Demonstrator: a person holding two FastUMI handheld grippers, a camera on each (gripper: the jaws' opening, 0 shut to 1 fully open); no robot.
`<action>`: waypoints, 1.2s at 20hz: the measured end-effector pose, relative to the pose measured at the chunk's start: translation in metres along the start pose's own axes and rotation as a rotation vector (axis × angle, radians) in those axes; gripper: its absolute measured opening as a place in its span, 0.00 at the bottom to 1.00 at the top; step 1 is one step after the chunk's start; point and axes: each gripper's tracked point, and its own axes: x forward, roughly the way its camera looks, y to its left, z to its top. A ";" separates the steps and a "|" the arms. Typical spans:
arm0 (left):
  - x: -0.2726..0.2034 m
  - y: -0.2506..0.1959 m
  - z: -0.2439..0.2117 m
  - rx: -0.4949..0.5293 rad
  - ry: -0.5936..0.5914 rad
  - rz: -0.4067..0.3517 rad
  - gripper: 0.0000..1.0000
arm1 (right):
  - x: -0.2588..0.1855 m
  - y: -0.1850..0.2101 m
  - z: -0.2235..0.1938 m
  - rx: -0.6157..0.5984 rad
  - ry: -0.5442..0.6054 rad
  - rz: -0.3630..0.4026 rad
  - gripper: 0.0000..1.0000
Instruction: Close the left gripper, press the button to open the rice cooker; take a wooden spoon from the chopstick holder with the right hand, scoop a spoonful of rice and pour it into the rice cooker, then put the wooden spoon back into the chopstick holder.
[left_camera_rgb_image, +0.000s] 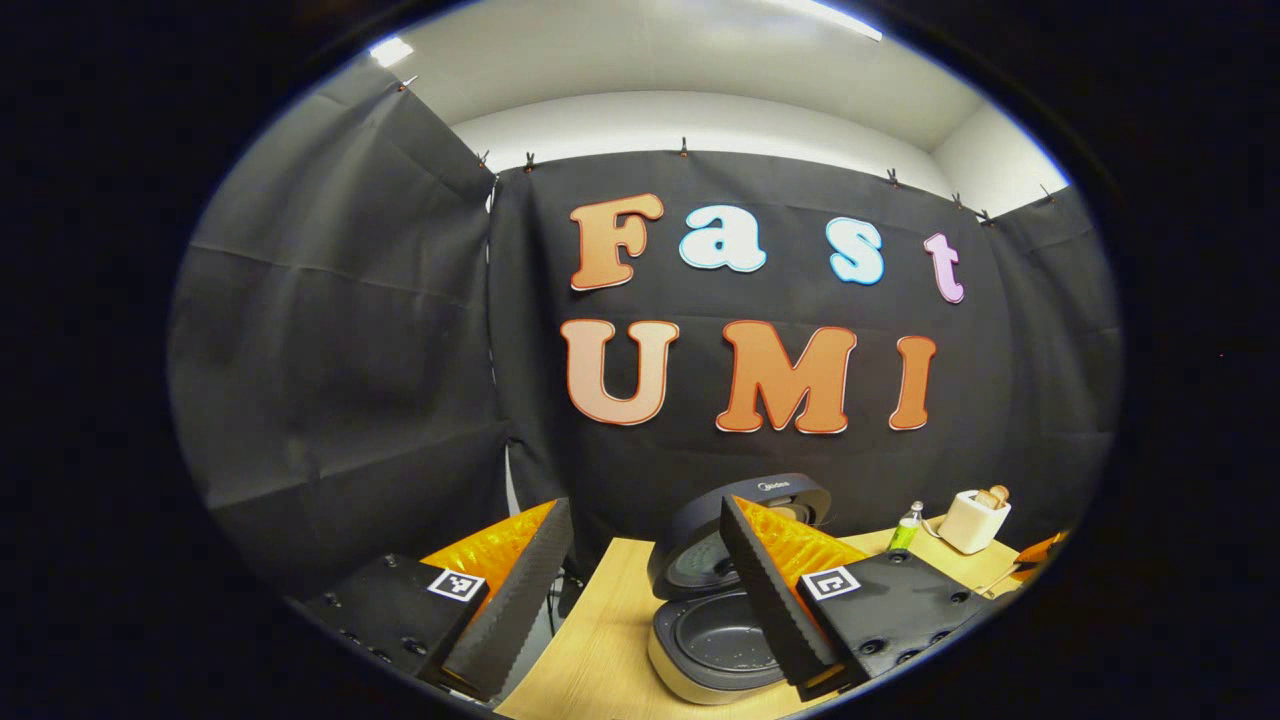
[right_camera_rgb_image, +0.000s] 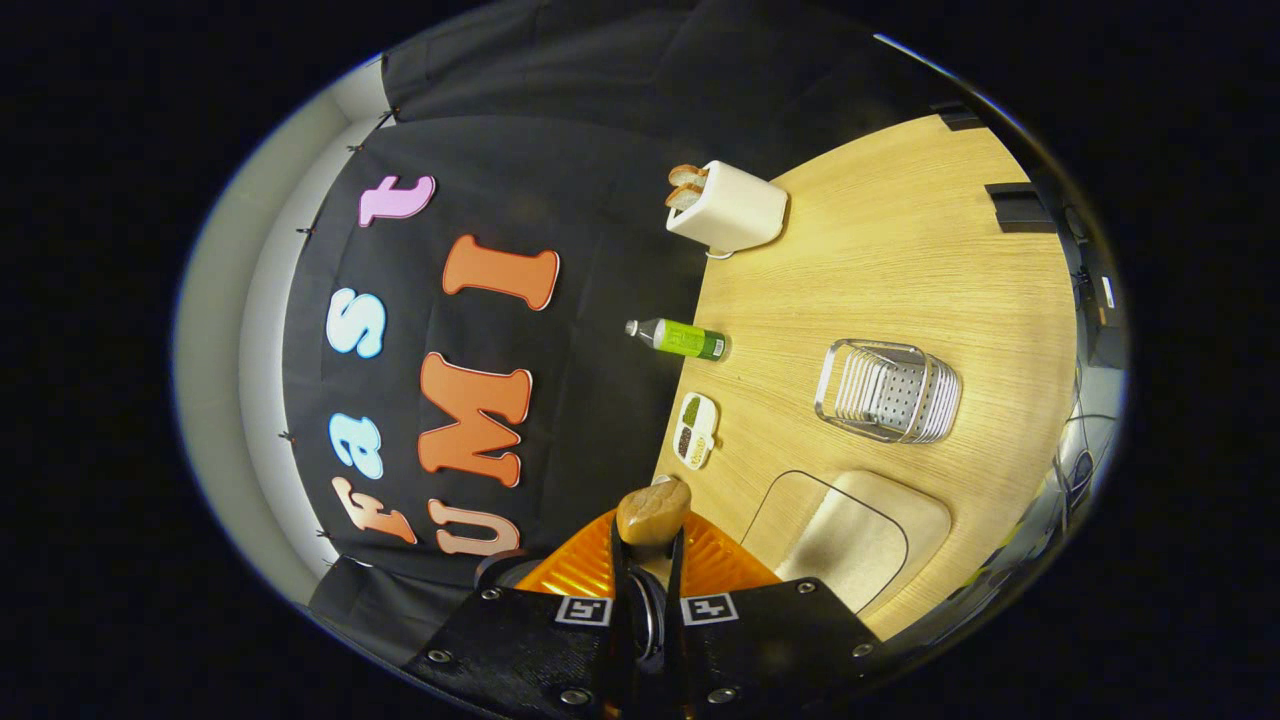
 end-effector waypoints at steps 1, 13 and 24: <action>0.000 -0.002 0.000 0.000 0.001 -0.004 0.98 | 0.001 0.004 0.001 0.001 -0.004 -0.002 0.11; -0.001 -0.001 -0.011 -0.022 0.025 -0.020 1.00 | 0.031 0.111 -0.017 -0.006 0.027 0.132 0.11; 0.002 0.029 -0.013 -0.018 0.030 0.008 0.97 | 0.076 0.181 -0.075 -0.120 0.086 0.209 0.11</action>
